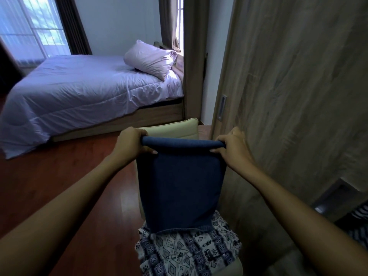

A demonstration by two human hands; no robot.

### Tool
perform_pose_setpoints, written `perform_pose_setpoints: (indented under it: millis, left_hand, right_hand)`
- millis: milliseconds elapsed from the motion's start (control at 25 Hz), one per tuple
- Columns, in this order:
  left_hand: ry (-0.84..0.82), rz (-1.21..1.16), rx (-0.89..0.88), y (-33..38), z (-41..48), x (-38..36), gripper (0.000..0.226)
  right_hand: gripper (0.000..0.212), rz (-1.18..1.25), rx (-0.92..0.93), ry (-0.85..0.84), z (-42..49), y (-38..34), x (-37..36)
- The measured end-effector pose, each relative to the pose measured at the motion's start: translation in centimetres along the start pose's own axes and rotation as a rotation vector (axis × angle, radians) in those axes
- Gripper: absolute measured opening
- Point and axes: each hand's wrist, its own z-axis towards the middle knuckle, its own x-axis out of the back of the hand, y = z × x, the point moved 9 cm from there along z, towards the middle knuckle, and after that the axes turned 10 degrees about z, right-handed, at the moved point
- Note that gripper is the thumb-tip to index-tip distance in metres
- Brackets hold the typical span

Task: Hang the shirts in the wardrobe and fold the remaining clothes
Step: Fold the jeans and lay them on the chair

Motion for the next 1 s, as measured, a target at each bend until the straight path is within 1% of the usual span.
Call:
perform_pose_setpoints:
  millis: [80,160,240,320,400,480,520,560,640,680,720,800,920,1000]
  left_hand:
    - [-0.001,-0.024,0.038,-0.6,0.5,-1.8,0.046]
    - [0.034,-0.073,0.034,-0.3,1.7,-2.6,0.046]
    - [0.083,-0.083,0.006,0.4,3.6,-1.8,0.044]
    - [0.161,-0.065,-0.02,1.0,4.7,0.2,0.037]
    - [0.252,-0.096,-0.038,1.4,3.4,1.7,0.024]
    - [0.266,-0.146,-0.113,2.6,-0.5,1.4,0.017]
    - [0.239,-0.168,-0.157,3.1,-3.1,0.4,0.014]
    - [0.193,-0.186,-0.192,3.5,-5.9,-1.0,0.012]
    - [0.062,-0.225,-0.221,3.6,-11.6,-4.5,0.013]
    - [-0.016,-0.259,-0.215,3.4,-14.2,-6.4,0.014]
    - [-0.096,-0.293,-0.201,3.1,-16.6,-8.5,0.014]
    - [-0.232,-0.339,-0.168,2.4,-20.8,-12.6,0.024]
    - [-0.38,-0.368,-0.122,1.7,-25.6,-17.9,0.036]
    - [-0.444,-0.389,-0.07,1.2,-27.7,-20.2,0.036]
  right_hand:
    - [0.012,0.058,-0.023,-0.015,0.3,0.4,-1.0]
    - [0.012,0.108,0.009,-0.012,1.2,0.6,-1.3]
    - [0.007,0.09,0.118,0.034,2.8,-0.1,0.0]
    - [0.004,0.017,0.255,0.113,3.7,-1.4,1.7]
    - [0.006,-0.048,0.354,0.175,3.0,-1.7,2.4]
    - [0.006,-0.093,0.394,0.199,-0.1,-0.5,2.0]
    - [0.006,-0.108,0.401,0.205,-2.5,0.6,1.6]
    - [0.011,-0.12,0.401,0.205,-5.3,1.7,1.1]
    - [0.02,-0.115,0.421,0.19,-11.2,3.5,-0.4]
    - [0.023,-0.109,0.431,0.156,-13.7,4.2,-1.6]
    - [0.025,-0.109,0.43,0.096,-15.9,4.9,-3.1]
    - [0.027,-0.113,0.391,-0.036,-19.3,6.8,-6.6]
    - [0.028,-0.107,0.289,-0.182,-23.4,9.7,-10.9]
    - [0.027,-0.098,0.233,-0.244,-25.5,11.3,-13.0]
